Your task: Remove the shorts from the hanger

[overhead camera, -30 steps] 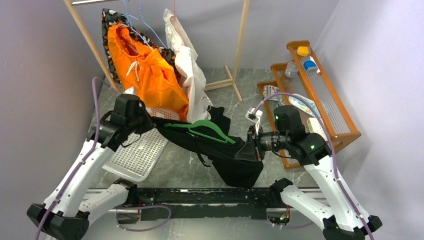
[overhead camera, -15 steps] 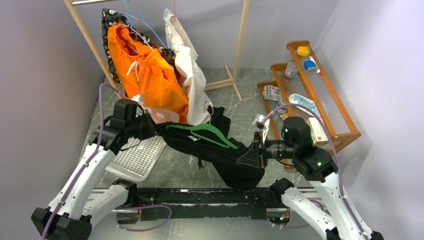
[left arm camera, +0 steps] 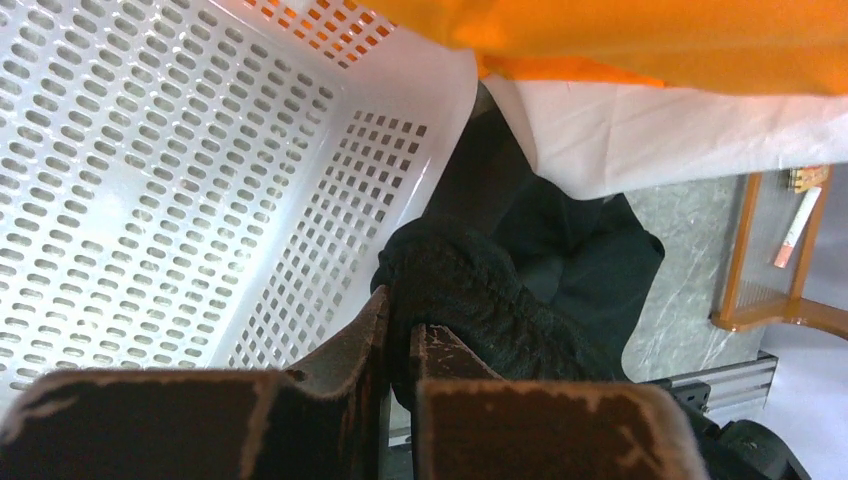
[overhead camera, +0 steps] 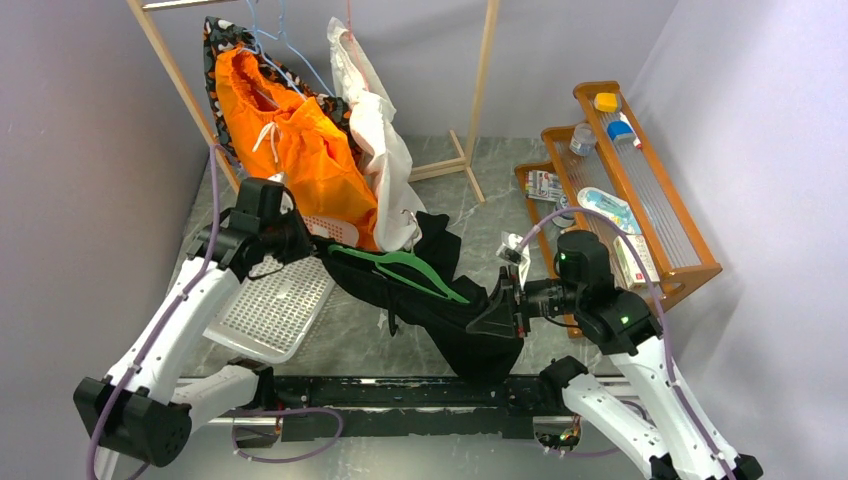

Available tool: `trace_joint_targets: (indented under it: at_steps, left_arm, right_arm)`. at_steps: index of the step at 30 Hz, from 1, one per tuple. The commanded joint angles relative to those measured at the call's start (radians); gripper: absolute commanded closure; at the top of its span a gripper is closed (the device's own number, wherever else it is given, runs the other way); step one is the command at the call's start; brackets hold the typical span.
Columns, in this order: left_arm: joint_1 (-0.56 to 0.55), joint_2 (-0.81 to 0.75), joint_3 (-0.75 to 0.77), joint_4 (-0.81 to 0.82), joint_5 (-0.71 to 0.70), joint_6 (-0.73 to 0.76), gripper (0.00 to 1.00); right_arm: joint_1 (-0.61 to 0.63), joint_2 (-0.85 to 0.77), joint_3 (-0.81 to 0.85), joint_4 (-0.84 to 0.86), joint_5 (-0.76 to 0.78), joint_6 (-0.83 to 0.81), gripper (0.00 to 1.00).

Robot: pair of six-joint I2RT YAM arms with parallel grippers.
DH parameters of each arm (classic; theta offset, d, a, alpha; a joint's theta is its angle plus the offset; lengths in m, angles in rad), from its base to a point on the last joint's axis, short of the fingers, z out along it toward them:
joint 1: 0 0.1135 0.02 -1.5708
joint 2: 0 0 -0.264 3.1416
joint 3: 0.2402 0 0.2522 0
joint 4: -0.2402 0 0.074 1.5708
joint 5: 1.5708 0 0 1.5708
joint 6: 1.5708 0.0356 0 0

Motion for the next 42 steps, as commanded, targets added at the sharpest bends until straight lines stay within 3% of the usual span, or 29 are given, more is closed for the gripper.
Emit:
trace_joint_targets:
  at_steps: [1,6,10,16,19,21,23,25,29,33,42]
  left_arm:
    - [0.058,0.048,0.049,-0.021,-0.250,0.044,0.93]
    - [0.061,0.024,-0.007,-0.009,-0.211,0.043,0.93]
    - [0.061,0.010,-0.052,-0.038,-0.159,0.041,0.93]
    - [0.061,-0.136,-0.162,0.045,0.033,0.015,0.92]
    - [0.061,-0.190,-0.202,0.108,0.188,0.026,0.80]
    - [0.056,-0.220,-0.222,0.154,0.297,0.031,0.76]
    - [0.035,-0.269,-0.248,0.184,0.340,0.006,0.63]
    - [0.006,-0.337,-0.268,0.178,0.297,-0.042,0.43]
    - [-0.021,-0.427,-0.307,0.137,0.243,-0.101,0.27]
    - [-0.034,-0.471,-0.358,0.103,0.201,-0.164,0.22]
    - [-0.033,-0.463,-0.259,-0.091,-0.137,-0.237,0.15]
  right_arm:
    - [0.007,-0.075,0.033,0.087,-0.187,-0.011,1.00]
    - [0.007,-0.125,0.017,0.143,0.021,0.002,1.00]
    - [0.005,-0.208,-0.038,0.289,0.061,0.068,1.00]
    - [0.006,-0.169,-0.042,0.276,0.120,0.079,1.00]
    - [0.007,-0.137,-0.044,0.286,0.195,0.108,1.00]
    - [0.007,-0.105,-0.045,0.286,0.167,0.108,1.00]
    - [0.006,-0.078,-0.054,0.285,0.138,0.111,1.00]
    - [0.006,-0.050,-0.058,0.268,0.174,0.105,1.00]
    - [0.005,0.001,-0.063,0.258,0.254,0.115,1.00]
    - [0.006,0.014,-0.083,0.310,0.321,0.149,1.00]
    - [0.006,-0.026,-0.116,0.336,0.330,0.175,1.00]
